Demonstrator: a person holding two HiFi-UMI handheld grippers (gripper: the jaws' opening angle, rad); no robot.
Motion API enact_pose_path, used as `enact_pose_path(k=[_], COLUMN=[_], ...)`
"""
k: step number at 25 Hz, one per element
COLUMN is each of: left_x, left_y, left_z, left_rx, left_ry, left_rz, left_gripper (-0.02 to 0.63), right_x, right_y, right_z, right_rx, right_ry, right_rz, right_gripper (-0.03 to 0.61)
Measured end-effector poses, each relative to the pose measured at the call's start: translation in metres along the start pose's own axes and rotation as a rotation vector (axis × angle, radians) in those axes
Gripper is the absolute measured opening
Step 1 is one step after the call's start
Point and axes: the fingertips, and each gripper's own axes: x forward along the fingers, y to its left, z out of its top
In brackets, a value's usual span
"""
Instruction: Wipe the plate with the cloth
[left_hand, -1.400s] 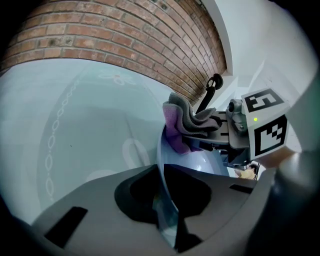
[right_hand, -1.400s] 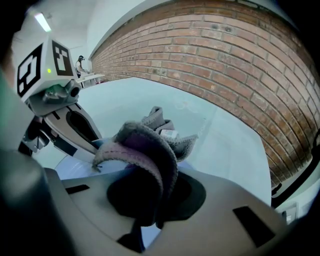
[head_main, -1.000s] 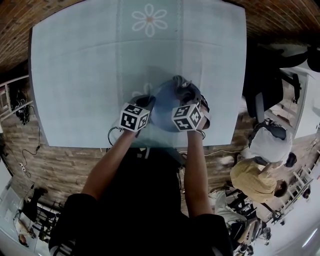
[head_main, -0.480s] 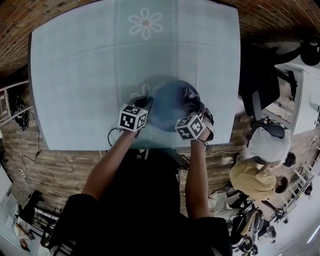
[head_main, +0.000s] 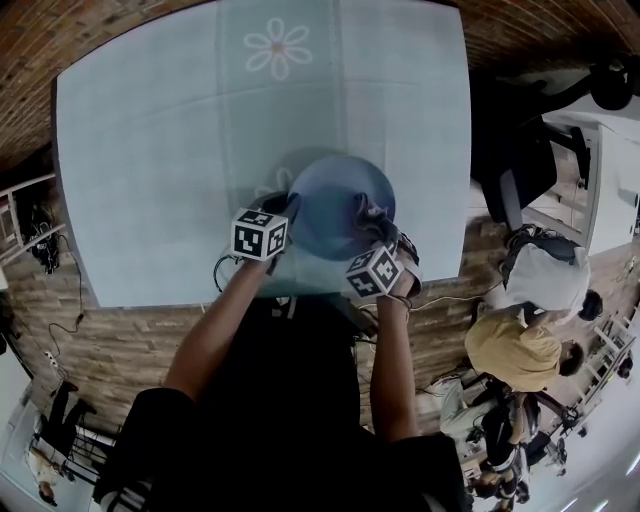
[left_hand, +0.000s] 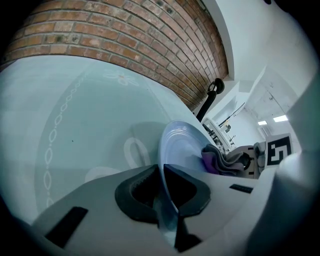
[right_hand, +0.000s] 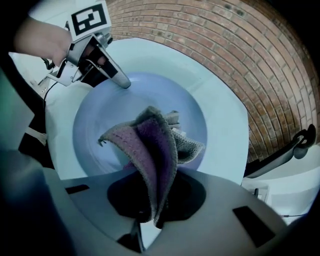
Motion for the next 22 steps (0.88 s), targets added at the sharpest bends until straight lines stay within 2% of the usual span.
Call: enact_pose_path(k=[14, 22], left_x=[0.001, 0.001], left_y=[-0.002, -0.002], left_z=[-0.002, -0.002], left_rx=[-0.005, -0.004], left_ry=[-0.002, -0.006], left_rz=[-0.009, -0.012], left_gripper=[0.054, 0.054], right_x=[-0.016, -0.018], right_y=[0.067, 0.094], right_z=[0.001, 0.022], right_rx=[0.083, 0.059], right_ry=[-0.039, -0.081], right_rz=[0.263, 0.339], right_gripper=[0.060, 0.060])
